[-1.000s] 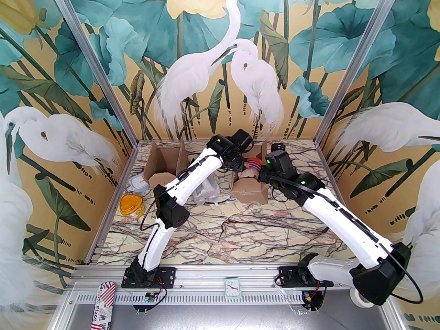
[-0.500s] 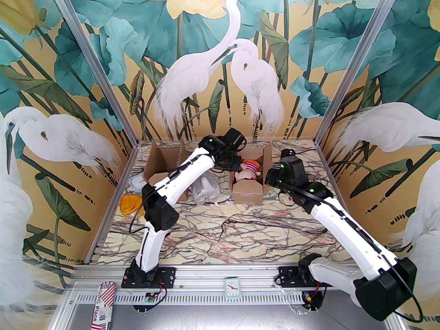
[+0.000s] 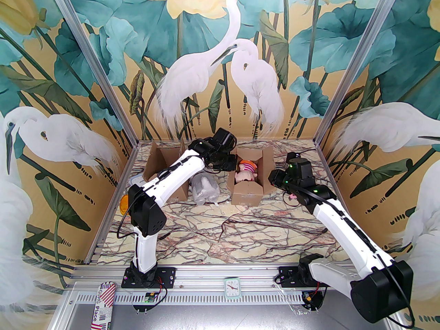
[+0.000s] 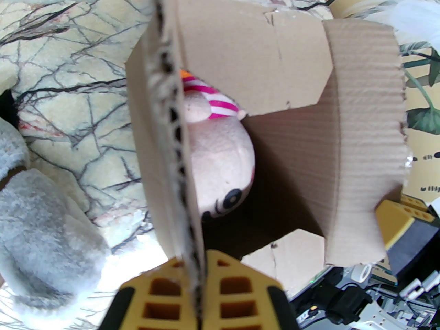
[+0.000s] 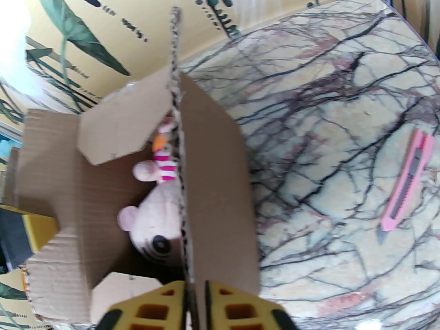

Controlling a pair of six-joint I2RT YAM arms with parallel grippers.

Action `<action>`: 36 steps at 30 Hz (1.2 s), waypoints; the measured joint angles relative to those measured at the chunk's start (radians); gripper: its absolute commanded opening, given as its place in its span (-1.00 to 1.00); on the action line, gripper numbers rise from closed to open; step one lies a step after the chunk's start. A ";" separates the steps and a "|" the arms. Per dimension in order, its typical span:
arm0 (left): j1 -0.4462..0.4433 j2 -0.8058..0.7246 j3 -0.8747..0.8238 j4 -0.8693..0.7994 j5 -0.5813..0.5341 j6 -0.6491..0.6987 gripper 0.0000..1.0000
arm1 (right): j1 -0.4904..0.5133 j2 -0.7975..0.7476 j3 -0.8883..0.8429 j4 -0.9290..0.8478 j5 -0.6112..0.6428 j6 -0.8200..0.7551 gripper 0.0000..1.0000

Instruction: Unpack the express box

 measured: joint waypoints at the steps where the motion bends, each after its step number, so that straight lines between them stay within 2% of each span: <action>1: 0.000 -0.007 -0.008 0.012 0.004 -0.008 -1.00 | 0.005 0.004 0.021 -0.034 0.022 -0.005 -0.16; 7: -0.003 -0.062 -0.060 0.058 0.009 -0.056 -1.00 | 0.075 0.031 0.210 -0.189 0.186 -0.076 0.14; 15: -0.038 -0.098 -0.063 0.081 -0.066 -0.101 -1.00 | 0.201 0.021 0.366 -0.251 0.359 -0.122 0.18; 24: -0.086 -0.121 -0.150 0.155 -0.113 -0.100 -1.00 | 0.320 0.159 0.442 -0.226 0.360 -0.088 0.06; 33: -0.093 -0.133 -0.203 0.215 -0.124 -0.094 -1.00 | 0.326 0.300 0.365 -0.209 0.360 -0.008 0.03; 36: -0.101 -0.142 -0.212 0.230 -0.124 -0.092 -1.00 | 0.318 0.344 0.356 -0.187 0.358 0.011 0.12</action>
